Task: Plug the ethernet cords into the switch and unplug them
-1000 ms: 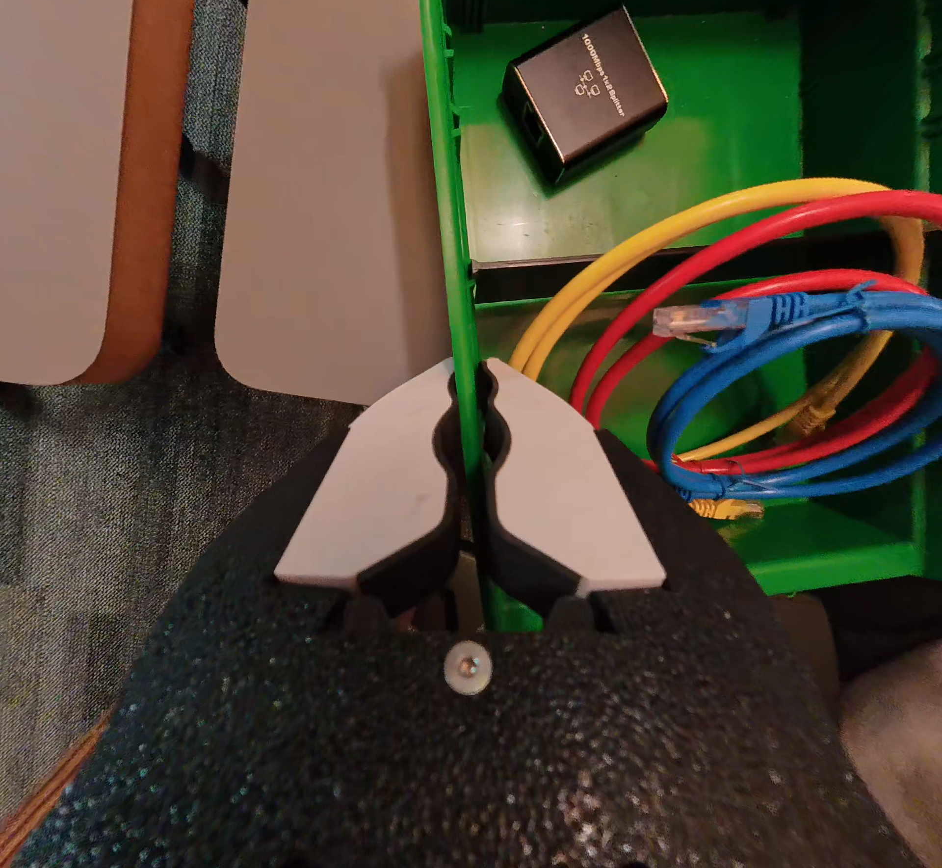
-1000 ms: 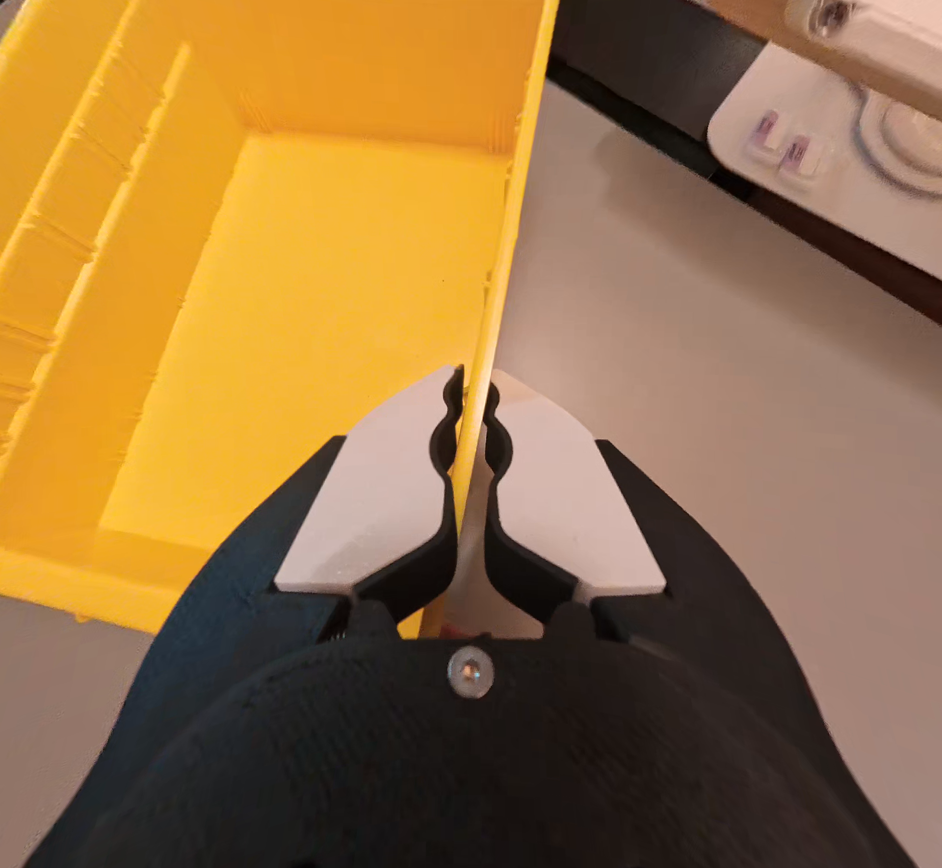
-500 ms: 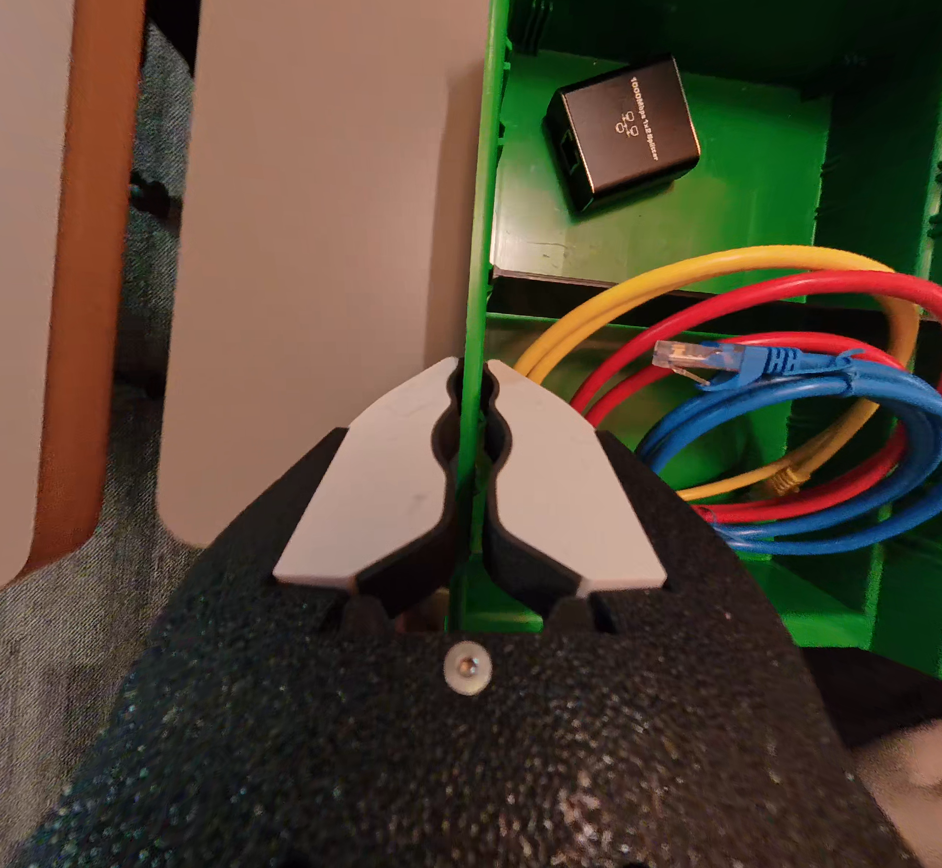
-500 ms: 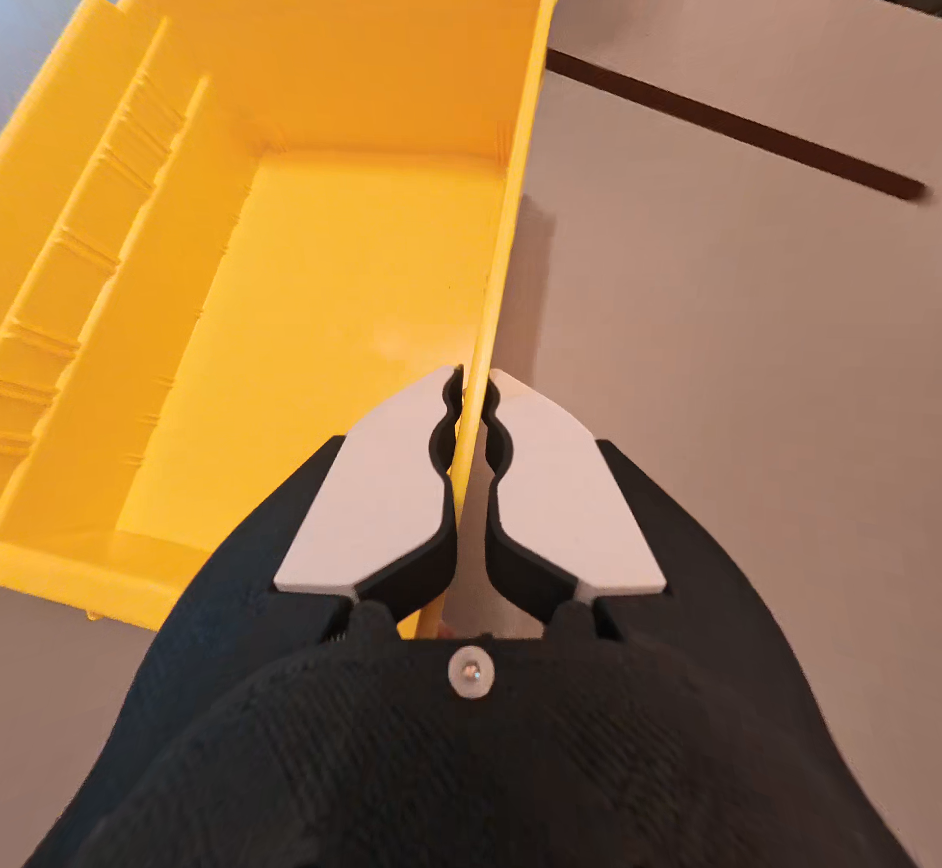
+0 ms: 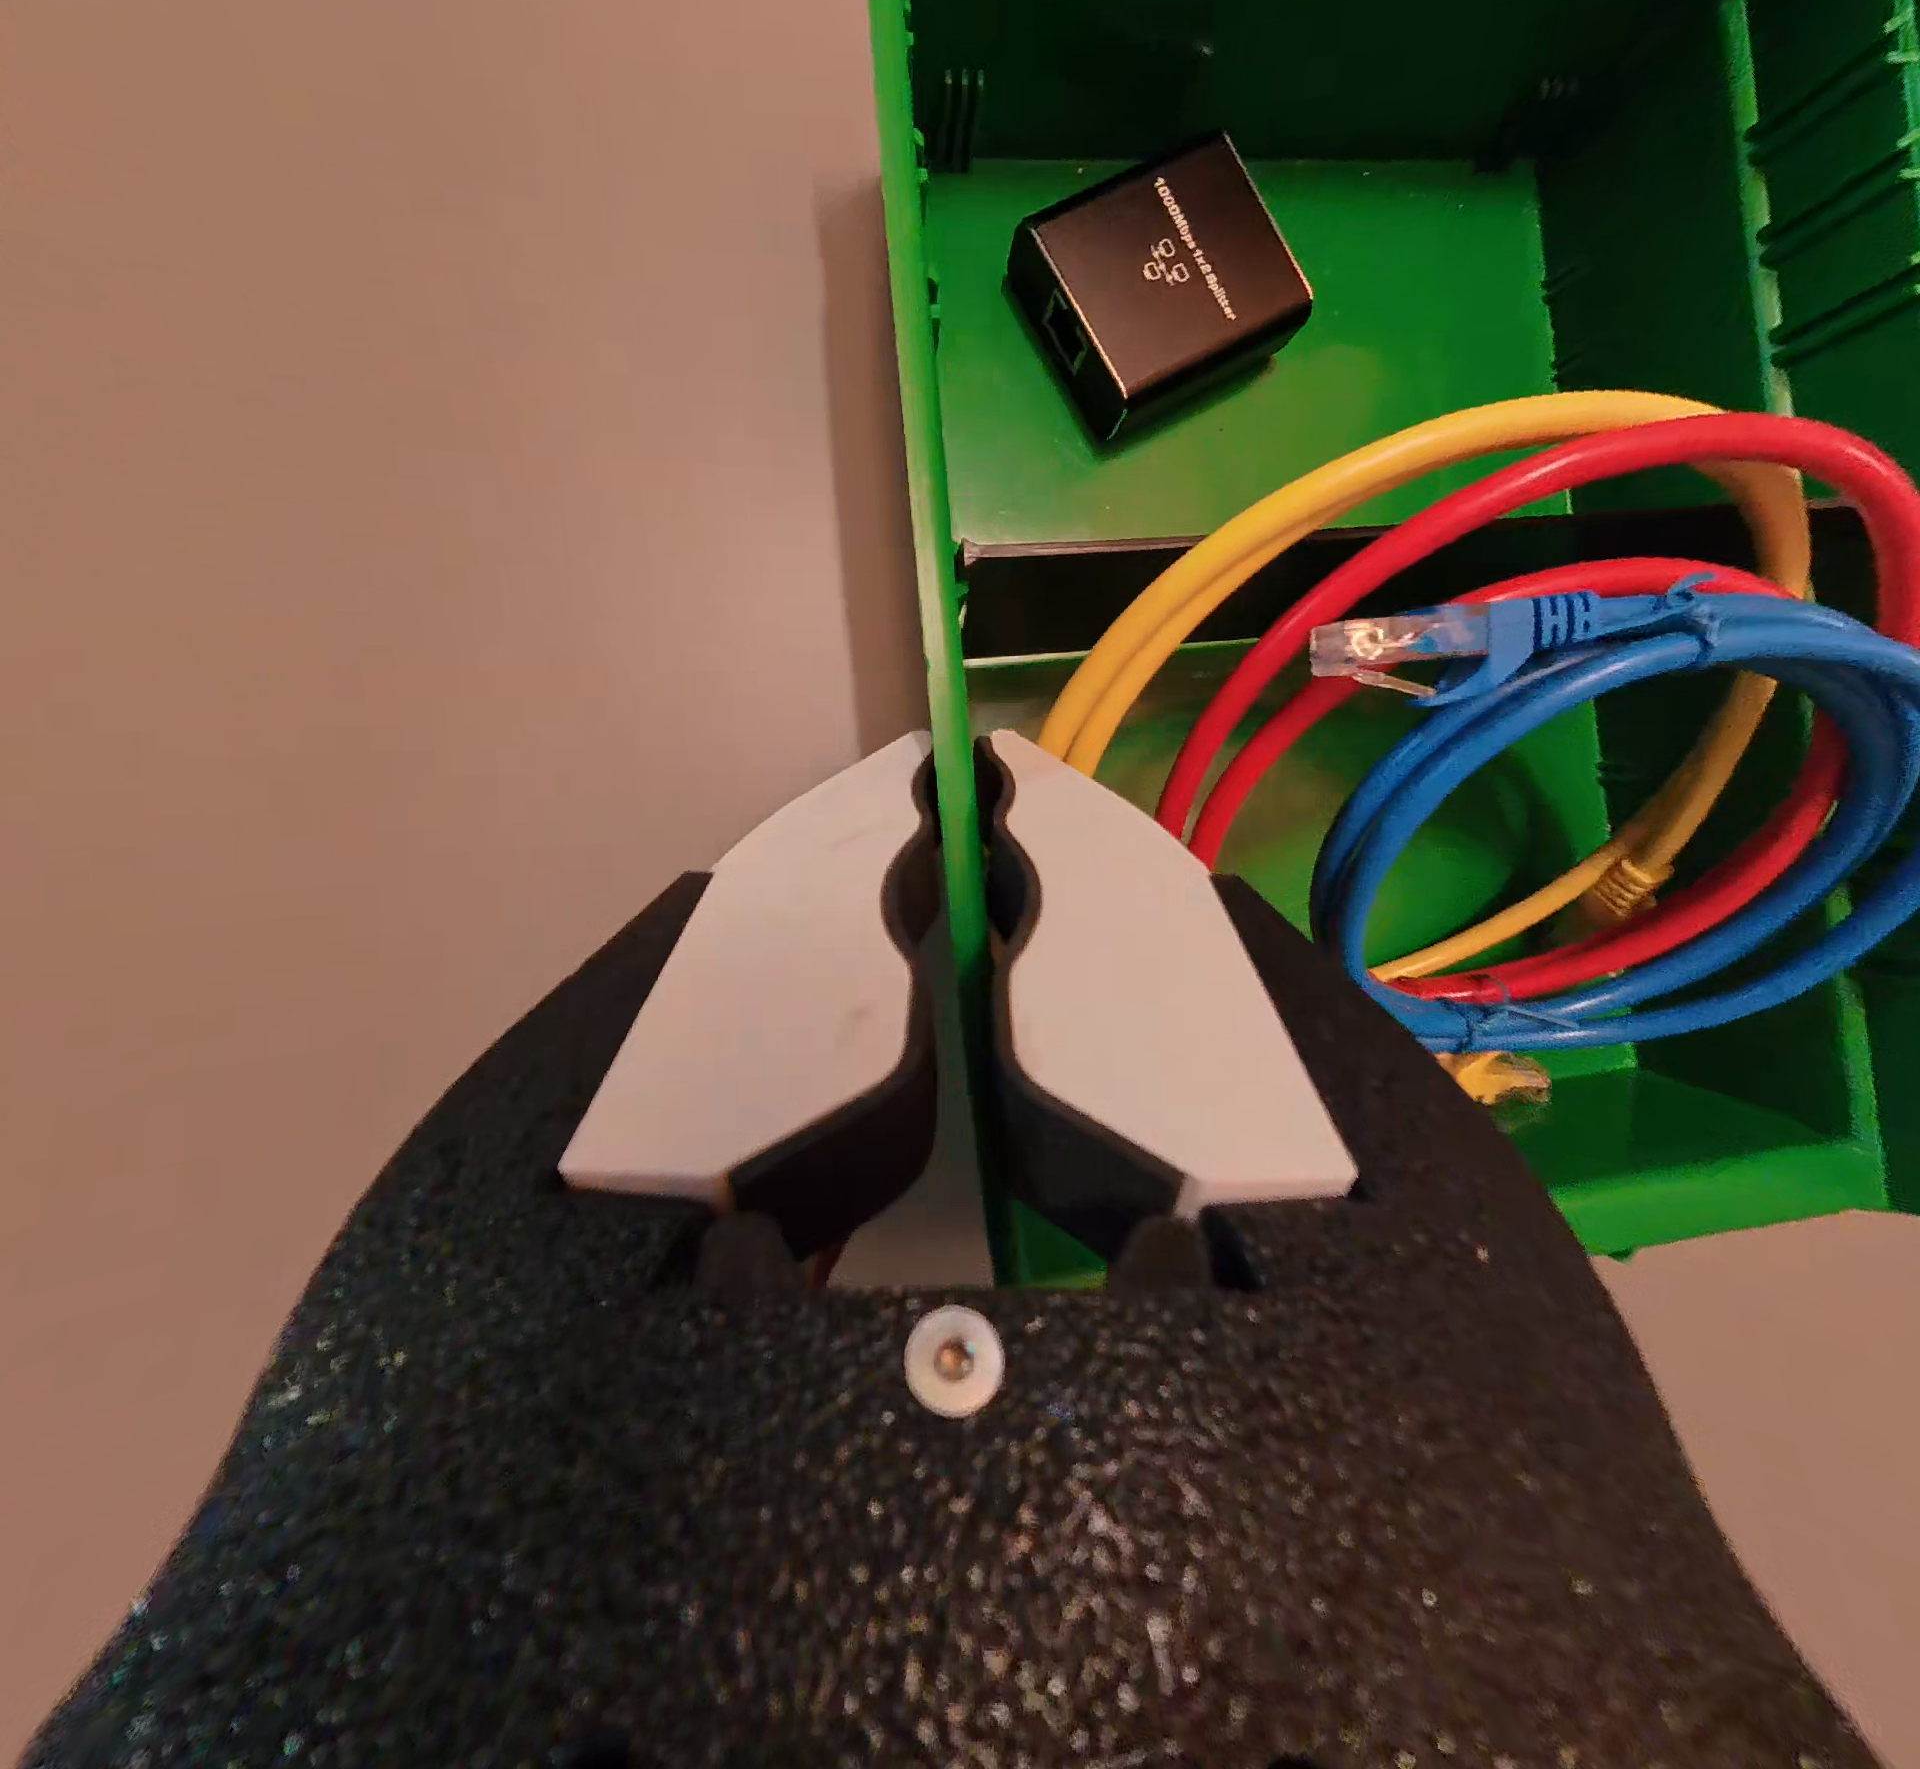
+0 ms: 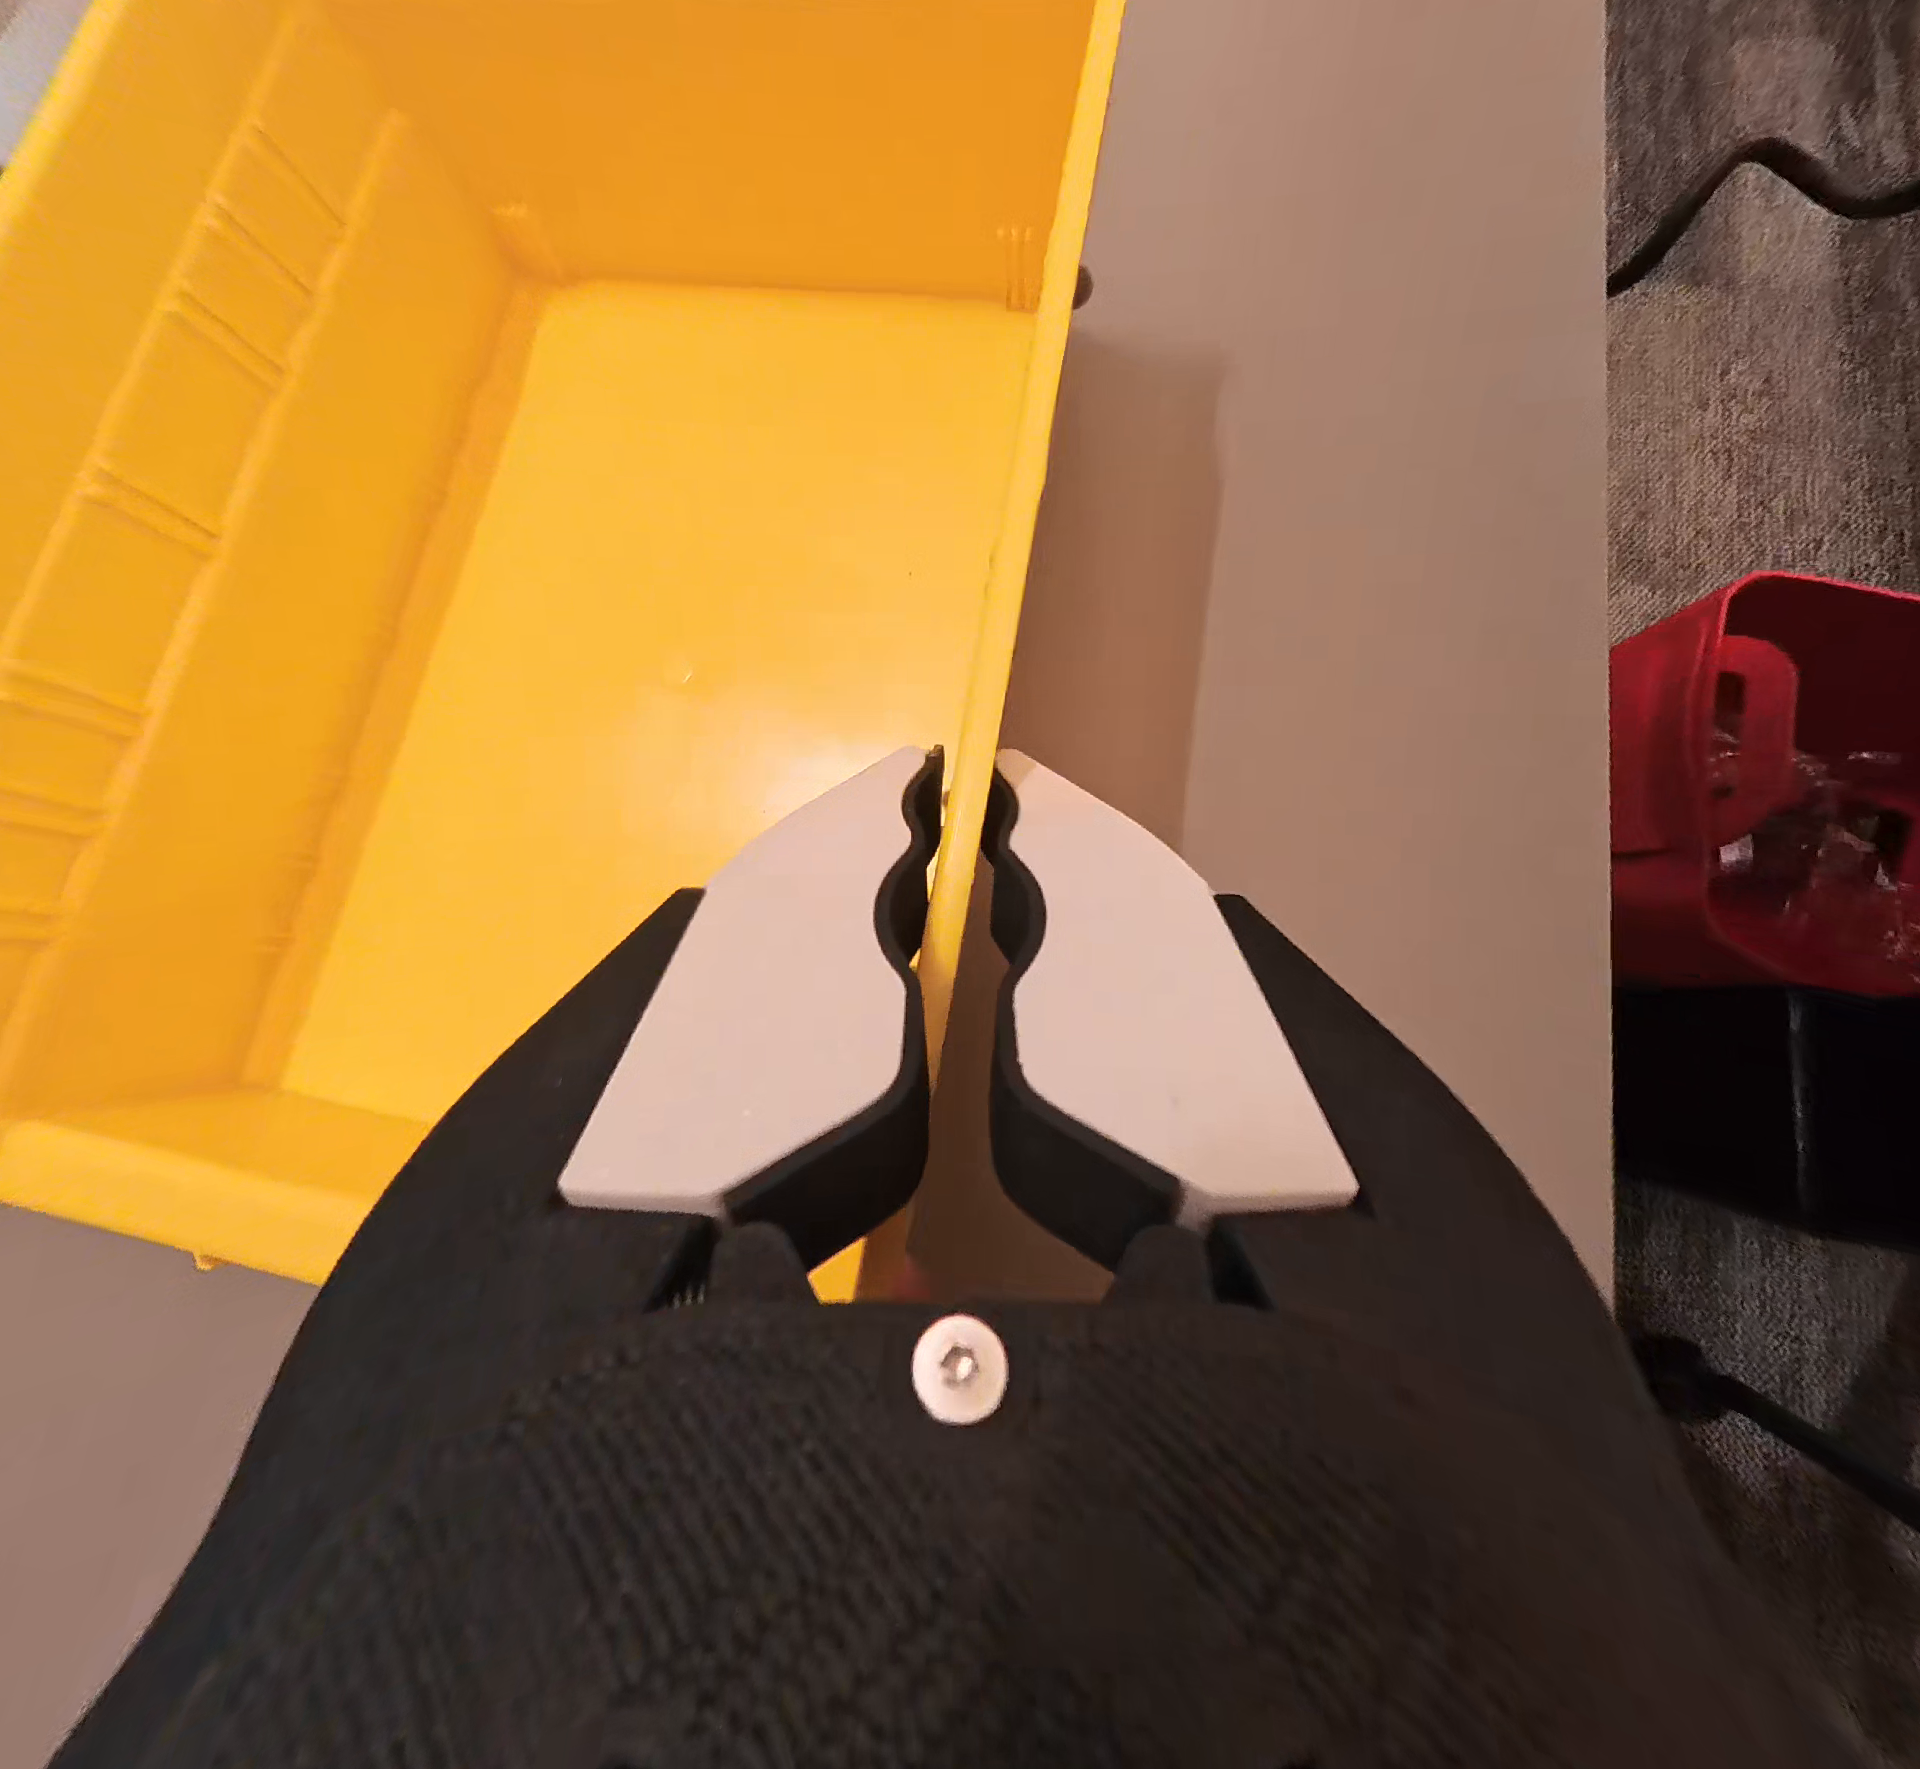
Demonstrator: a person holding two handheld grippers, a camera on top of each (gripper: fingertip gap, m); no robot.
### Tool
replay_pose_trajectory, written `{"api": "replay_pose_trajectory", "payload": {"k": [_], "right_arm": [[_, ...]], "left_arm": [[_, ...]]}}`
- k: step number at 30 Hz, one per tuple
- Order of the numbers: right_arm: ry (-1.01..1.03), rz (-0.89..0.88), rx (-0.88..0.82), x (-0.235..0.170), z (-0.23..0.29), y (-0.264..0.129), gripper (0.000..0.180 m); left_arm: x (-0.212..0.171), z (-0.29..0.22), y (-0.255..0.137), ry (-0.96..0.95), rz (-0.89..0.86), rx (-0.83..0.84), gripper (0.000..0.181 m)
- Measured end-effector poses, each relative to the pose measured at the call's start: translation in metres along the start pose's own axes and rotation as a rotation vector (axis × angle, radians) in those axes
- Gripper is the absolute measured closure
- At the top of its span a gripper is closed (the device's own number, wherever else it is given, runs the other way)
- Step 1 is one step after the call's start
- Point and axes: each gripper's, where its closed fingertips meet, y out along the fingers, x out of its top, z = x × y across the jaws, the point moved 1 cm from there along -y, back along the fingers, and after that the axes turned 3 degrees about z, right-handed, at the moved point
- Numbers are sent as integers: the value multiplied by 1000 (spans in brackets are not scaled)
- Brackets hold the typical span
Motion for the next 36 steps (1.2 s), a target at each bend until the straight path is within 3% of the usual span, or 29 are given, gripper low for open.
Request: {"api": "replay_pose_trajectory", "payload": {"k": [6,11,15,17,18,20,24,27,30,36], "right_arm": [[22,-20,8,13,-6,22,173],[9,-47,8,17,-4,24,170],[-43,-189,-14,36,-5,-7,146],[-45,-281,-18,53,4,-38,119],[-57,-338,-11,63,15,-54,106],[-126,-458,75,81,59,-85,98],[-342,-658,292,98,188,-121,83],[-415,-648,549,90,285,-117,74],[-444,-646,679,90,349,-100,68],[-481,-561,765,82,391,-67,72]], "left_arm": [[55,-22,38,56,-51,1,178],[65,-25,45,139,-38,39,176],[66,-16,31,218,-50,92,154],[73,-14,18,262,-62,111,140],[80,-14,11,291,-76,128,139],[97,-20,-3,368,-121,145,137],[135,-60,-18,547,-211,39,113],[156,-85,-7,670,-160,-19,107],[166,-95,22,794,-12,-20,101],[157,-97,80,989,338,-70,111]]}}
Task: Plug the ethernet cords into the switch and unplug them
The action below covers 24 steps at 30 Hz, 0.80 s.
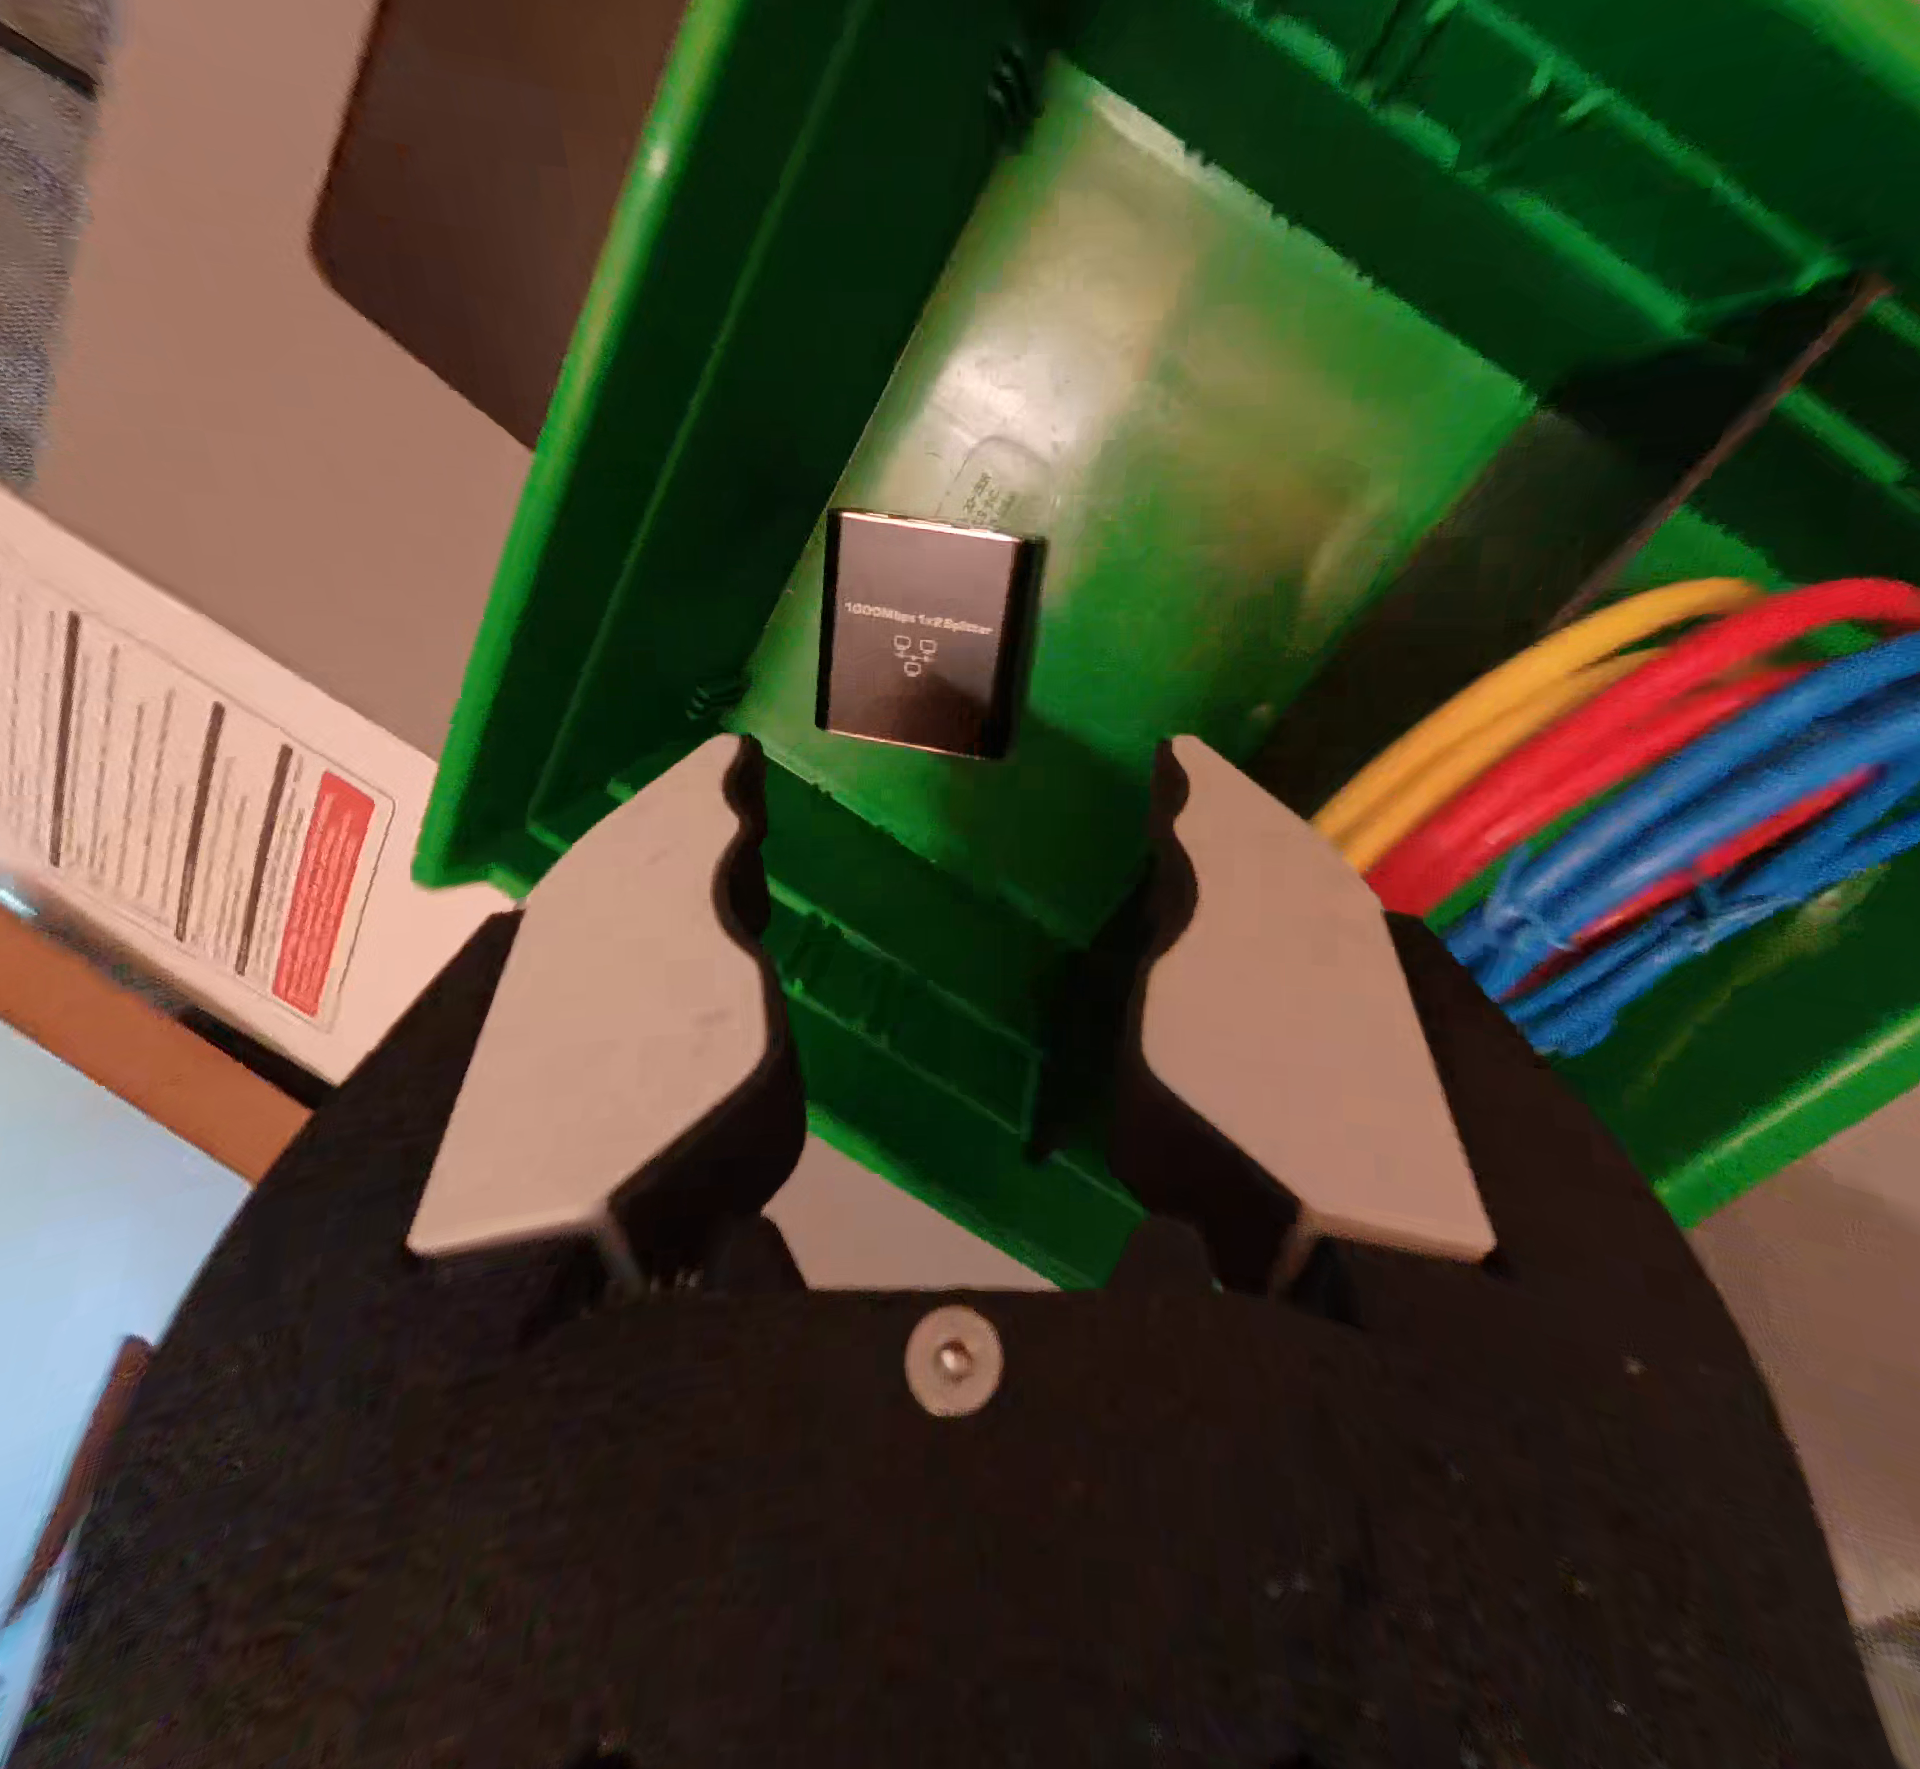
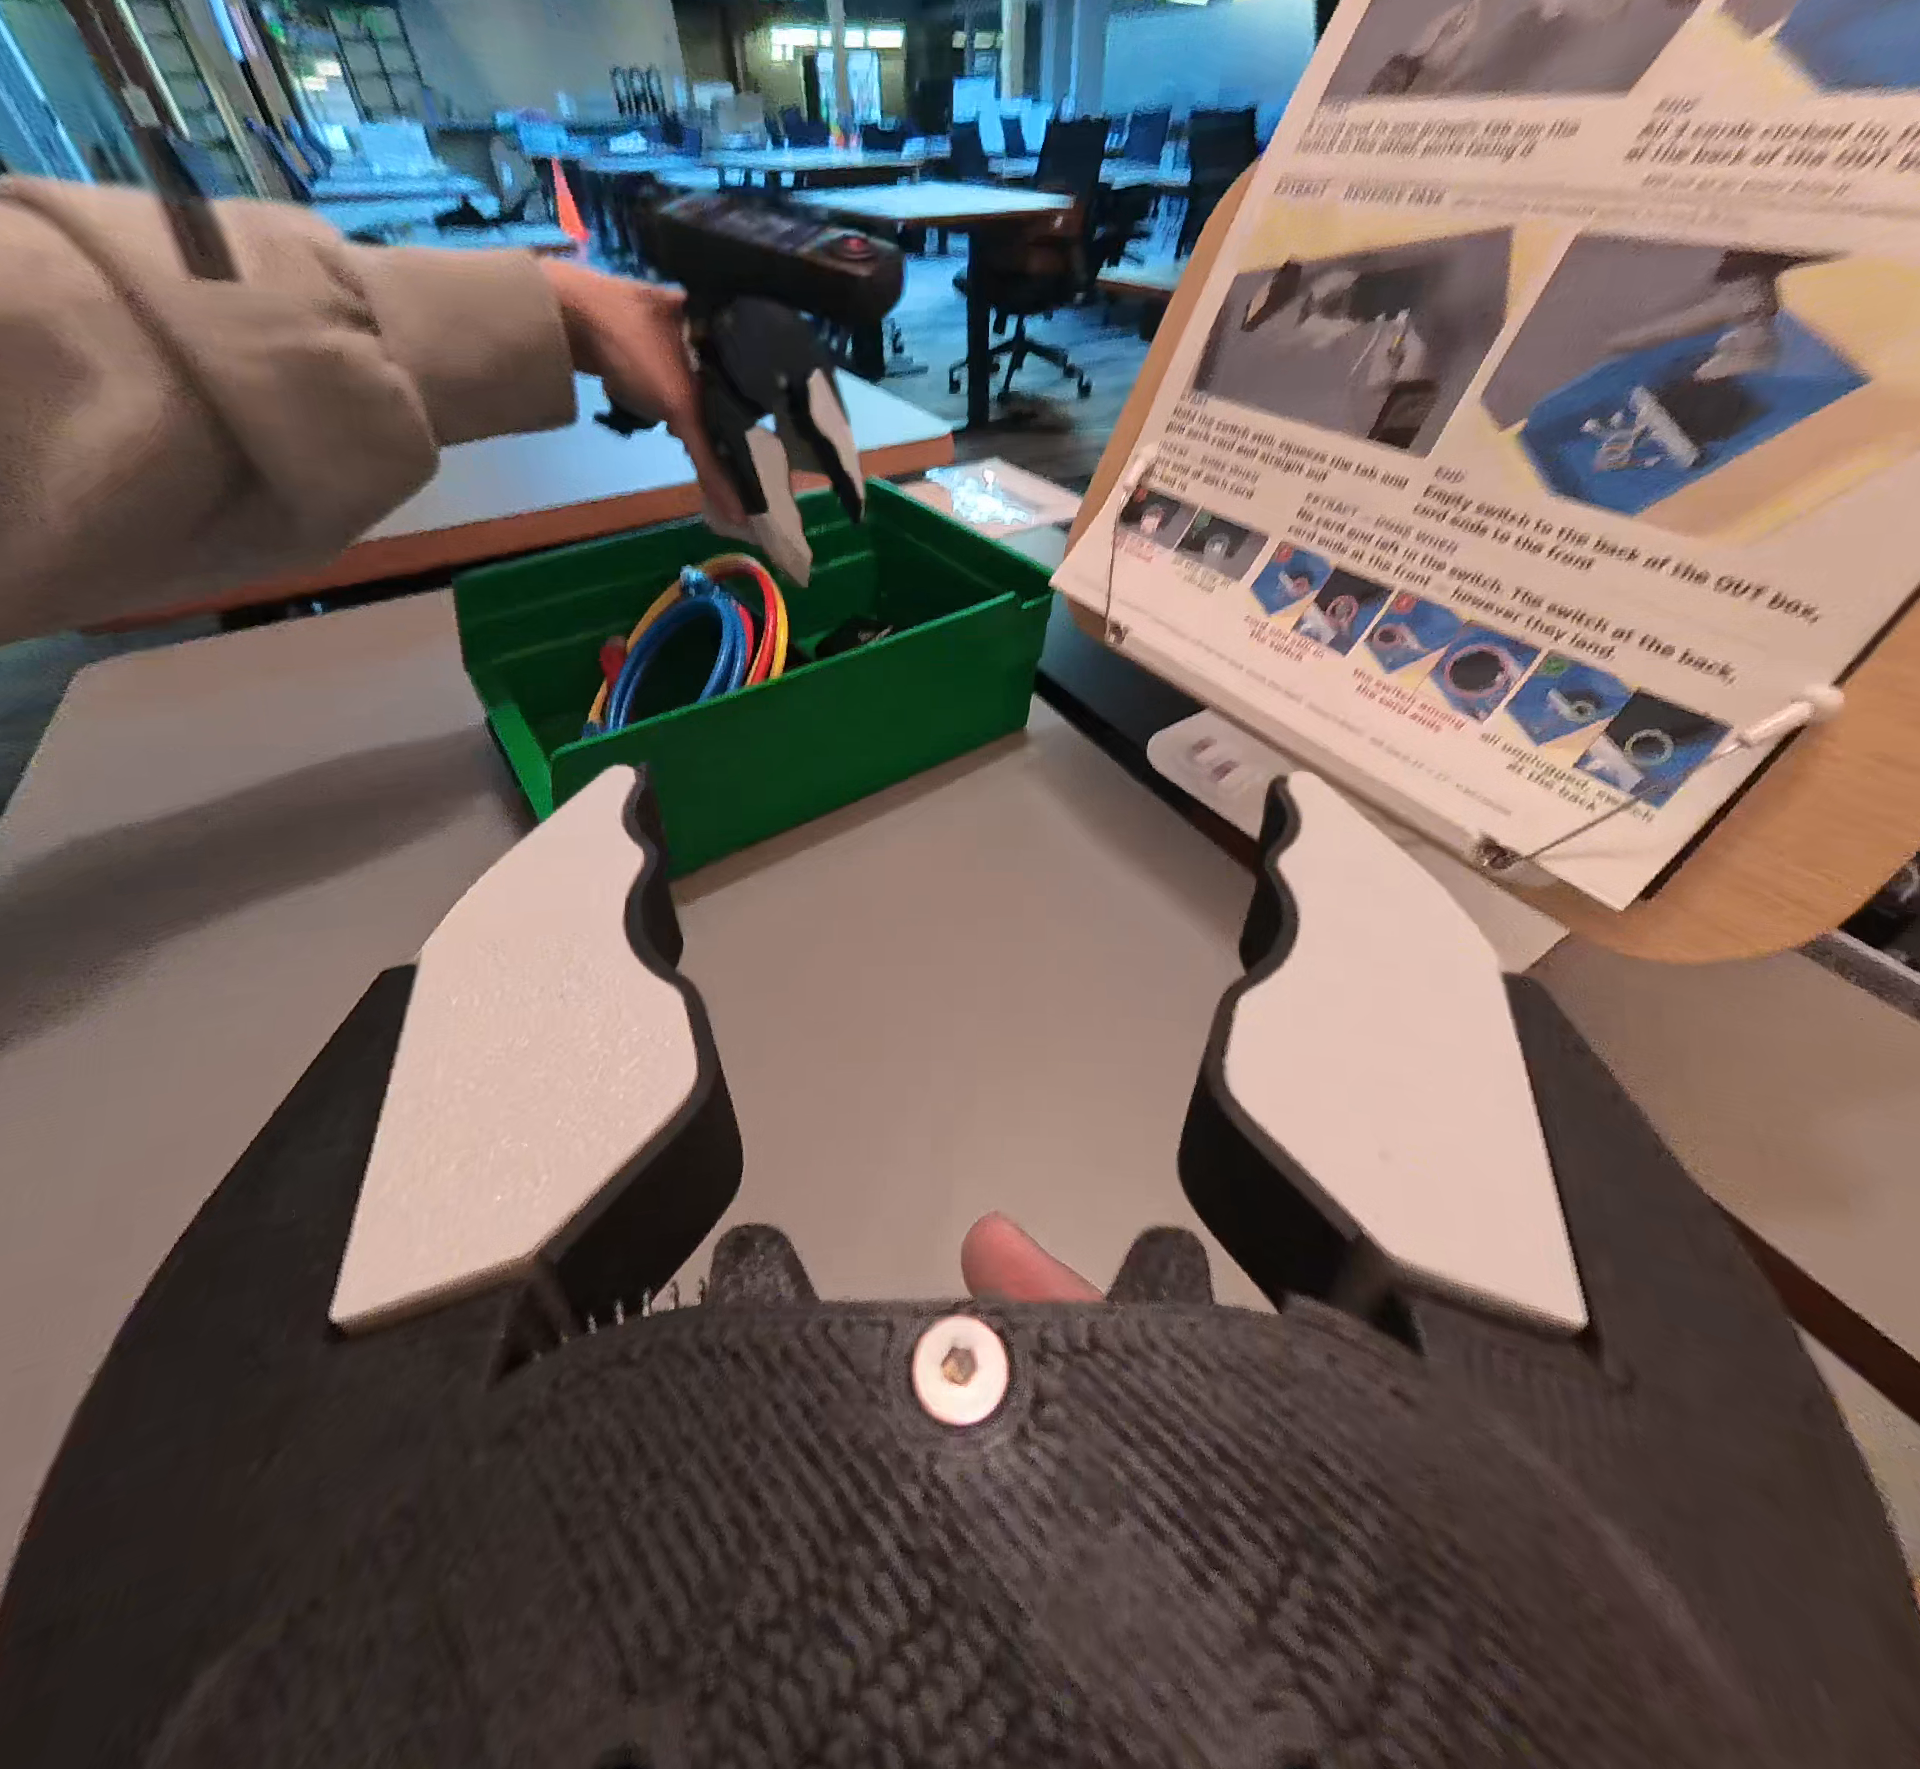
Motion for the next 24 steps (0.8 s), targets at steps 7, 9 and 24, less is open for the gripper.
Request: {"api": "replay_pose_trajectory", "payload": {"k": [7,9,24], "right_arm": [[30,8,-25,-15,-15,-10,75],[55,-4,-32,-16,-22,-14,78],[-32,83,-4,-27,-11,-5,85]], "left_arm": [[-8,-1,57,143,290,-78,114],[-11,3,70,167,339,-54,114],[8,12,35,179,147,106,123]]}}
